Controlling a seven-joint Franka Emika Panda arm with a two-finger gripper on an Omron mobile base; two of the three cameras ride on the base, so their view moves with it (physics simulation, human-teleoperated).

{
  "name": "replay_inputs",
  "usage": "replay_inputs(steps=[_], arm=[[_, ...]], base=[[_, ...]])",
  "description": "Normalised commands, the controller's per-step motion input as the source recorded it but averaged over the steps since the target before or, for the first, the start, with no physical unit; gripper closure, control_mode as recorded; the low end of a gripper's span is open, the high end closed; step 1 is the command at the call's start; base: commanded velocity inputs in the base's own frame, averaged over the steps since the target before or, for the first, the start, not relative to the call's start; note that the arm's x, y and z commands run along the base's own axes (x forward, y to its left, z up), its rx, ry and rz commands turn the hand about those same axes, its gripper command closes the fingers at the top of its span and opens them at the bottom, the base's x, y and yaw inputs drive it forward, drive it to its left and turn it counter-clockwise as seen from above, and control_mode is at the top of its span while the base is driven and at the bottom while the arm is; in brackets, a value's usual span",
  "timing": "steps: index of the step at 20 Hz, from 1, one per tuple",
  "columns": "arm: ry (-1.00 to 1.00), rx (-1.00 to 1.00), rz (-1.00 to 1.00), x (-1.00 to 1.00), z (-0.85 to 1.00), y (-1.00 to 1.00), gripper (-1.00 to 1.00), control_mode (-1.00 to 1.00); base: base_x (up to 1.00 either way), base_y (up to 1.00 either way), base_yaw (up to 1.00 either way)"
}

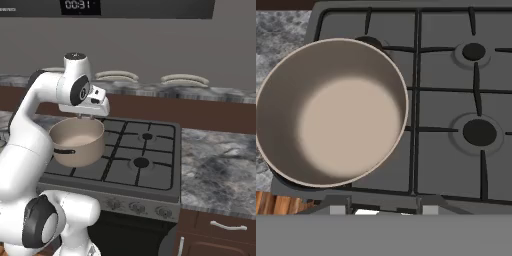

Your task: Pick the kettle from the counter and place it on a stove burner. Then turn the burner on.

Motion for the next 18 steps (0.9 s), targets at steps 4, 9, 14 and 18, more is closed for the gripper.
replay_inputs(steps=[4,9,14,18], arm=[[0.0,0.0,0.0,-0.13,0.0,0.0,-1.0,-1.0],[0.0,0.0,0.0,-0.29,0.0,0.0,-1.0,-1.0],[0.0,0.0,0.0,-0.27,-0.01,0.02,-1.0,-1.0],[0.0,0.0,0.0,-0.23,-0.06,0.06,-1.0,-1.0]], base=[[0.0,0.0,0.0],[0.0,0.0,0.0],[0.0,0.0,0.0],[0.0,0.0,0.0]])
